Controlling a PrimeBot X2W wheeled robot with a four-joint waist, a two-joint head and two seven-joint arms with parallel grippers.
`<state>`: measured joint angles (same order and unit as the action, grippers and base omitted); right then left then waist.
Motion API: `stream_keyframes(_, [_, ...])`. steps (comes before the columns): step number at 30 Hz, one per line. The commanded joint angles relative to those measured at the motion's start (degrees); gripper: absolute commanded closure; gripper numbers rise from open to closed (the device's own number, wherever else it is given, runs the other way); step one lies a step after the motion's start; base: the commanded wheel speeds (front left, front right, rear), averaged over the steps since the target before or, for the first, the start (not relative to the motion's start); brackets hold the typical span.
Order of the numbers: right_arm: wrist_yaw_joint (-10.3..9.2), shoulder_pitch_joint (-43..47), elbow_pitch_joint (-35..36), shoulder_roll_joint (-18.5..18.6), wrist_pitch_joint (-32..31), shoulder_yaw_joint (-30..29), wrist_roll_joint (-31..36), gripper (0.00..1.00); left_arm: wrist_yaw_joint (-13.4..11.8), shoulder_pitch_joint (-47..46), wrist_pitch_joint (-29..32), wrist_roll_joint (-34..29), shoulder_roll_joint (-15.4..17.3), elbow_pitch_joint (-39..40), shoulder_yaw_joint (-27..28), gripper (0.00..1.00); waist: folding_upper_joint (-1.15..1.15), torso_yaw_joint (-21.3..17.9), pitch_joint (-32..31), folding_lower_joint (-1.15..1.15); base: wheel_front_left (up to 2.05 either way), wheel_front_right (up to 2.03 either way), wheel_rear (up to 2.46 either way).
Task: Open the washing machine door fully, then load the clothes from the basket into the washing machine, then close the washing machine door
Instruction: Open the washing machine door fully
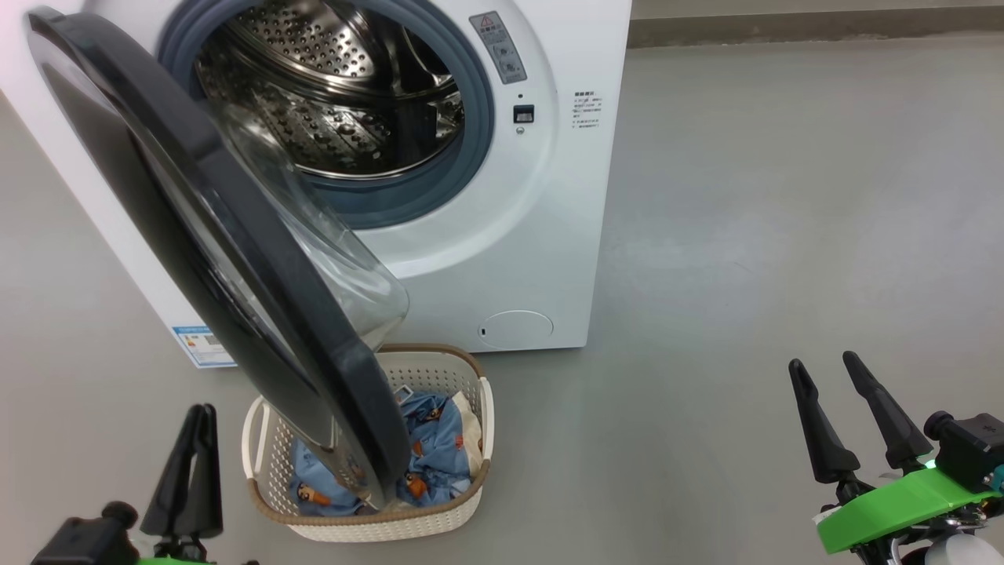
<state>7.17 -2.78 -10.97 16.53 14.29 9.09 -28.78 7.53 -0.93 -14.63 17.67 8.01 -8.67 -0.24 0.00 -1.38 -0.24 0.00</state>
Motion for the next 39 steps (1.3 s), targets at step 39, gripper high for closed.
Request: stream_keyframes(39, [0.32,-2.27,0.53,-0.56,0.71,2.75,-0.39,0.0,-0.05,-6.96,5.85,7.31,0.53,14.47,-21.99,1.0,0.0,-3.49,2.28,0.0,0.0,0.0,0.0])
